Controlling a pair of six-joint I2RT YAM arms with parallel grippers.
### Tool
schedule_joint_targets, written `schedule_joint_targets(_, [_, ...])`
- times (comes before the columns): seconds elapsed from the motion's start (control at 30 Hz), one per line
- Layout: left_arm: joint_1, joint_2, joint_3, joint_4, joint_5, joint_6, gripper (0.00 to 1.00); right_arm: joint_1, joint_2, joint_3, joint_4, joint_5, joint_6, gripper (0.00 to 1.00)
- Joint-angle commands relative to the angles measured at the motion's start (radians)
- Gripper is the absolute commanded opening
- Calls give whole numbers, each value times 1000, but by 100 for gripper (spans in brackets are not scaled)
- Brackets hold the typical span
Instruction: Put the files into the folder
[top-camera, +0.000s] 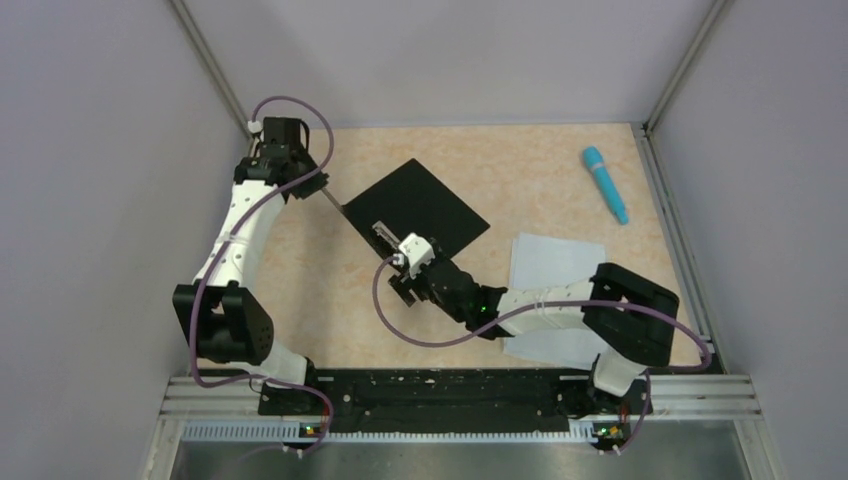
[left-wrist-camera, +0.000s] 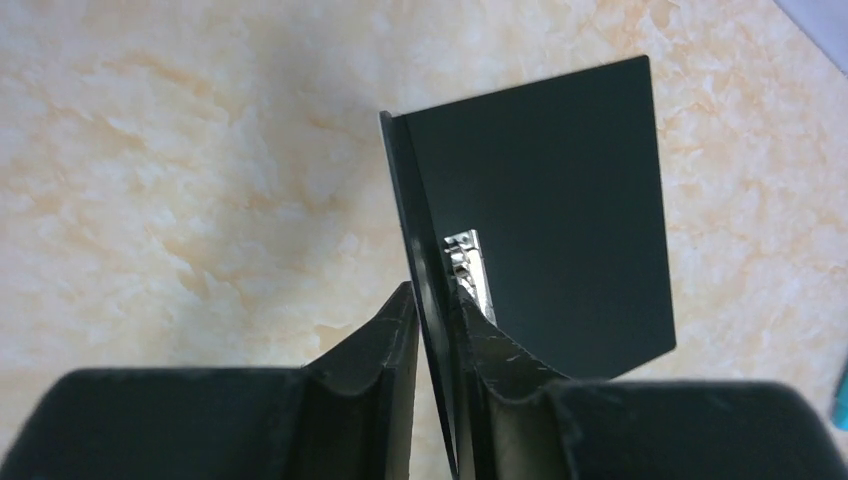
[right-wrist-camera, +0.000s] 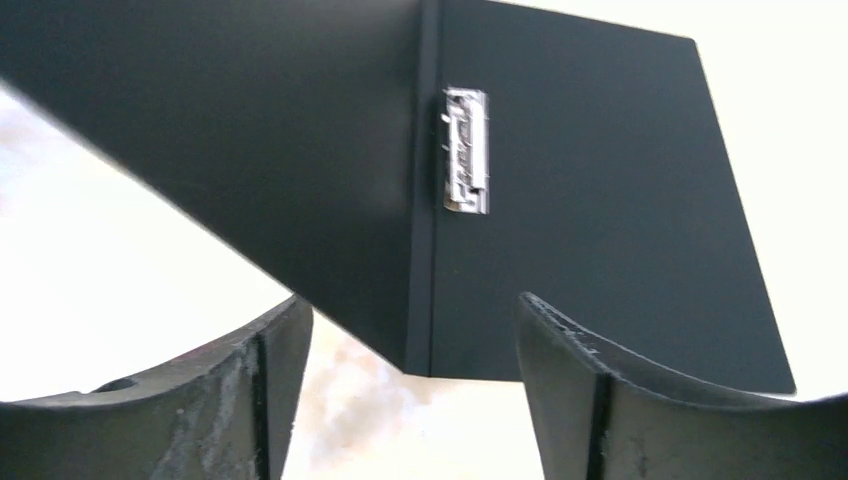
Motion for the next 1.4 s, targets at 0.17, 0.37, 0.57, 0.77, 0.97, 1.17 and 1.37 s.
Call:
schedule_joint_targets(0.17, [121,-53,-133,211,192,200,33,27,-312,-123,-47,-204,141,83])
schedule_joint_targets(0.37, [167,-52,-106,103,25,169,60,24,-360,-66,-144,-194,153,88])
schedule_joint_targets(0.57, [180,-82,-151,51,-120,117,58,-12,-288,29,-168,-245,211,87])
schedule_joint_targets(0.77, [193,-140,-204,43,-184,77,60,-85,-190,174,-313,-260,311,87])
schedule_joint_targets(0.97, [197,-248,-171,11,-337,39,70,-101,55,437,-526,-223,318,86])
schedule_joint_targets(1.17, [188,-299,-139,51,-171,40,72,-155,280,698,-696,-150,348,83])
schedule_joint_targets(1.37, [88,-204,-176,97,-48,-10,72,-223,516,950,-796,-113,268,79])
